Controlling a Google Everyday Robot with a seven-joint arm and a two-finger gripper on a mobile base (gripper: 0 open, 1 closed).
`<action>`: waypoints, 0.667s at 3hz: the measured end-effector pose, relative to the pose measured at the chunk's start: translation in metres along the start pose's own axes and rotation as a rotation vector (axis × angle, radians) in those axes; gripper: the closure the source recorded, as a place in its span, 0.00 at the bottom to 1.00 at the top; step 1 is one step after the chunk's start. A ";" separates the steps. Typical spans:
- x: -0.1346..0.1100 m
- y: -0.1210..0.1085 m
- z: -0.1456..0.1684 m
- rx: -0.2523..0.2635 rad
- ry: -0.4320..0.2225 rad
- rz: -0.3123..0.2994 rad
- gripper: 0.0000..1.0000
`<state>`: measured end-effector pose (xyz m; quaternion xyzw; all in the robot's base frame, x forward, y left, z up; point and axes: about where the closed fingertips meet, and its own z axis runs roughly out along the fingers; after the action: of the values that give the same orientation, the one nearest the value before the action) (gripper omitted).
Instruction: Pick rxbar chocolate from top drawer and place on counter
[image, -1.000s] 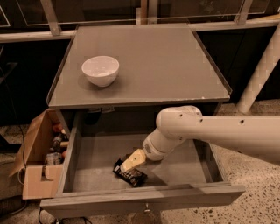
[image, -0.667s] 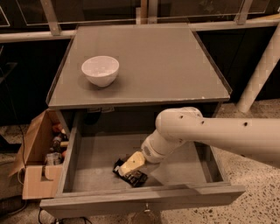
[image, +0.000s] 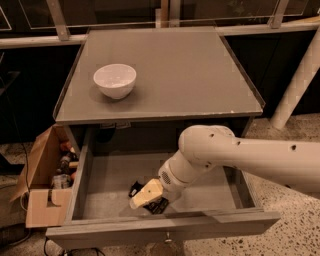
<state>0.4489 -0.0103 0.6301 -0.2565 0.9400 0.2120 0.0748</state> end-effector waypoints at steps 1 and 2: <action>-0.011 0.007 -0.002 -0.068 -0.004 0.024 0.00; -0.006 0.034 0.007 -0.073 -0.004 0.008 0.00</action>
Offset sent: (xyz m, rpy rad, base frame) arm 0.0087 0.0135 0.0128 0.0930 0.0586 -0.0145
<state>0.4373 0.0217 0.6377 -0.2546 0.9326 0.2468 0.0667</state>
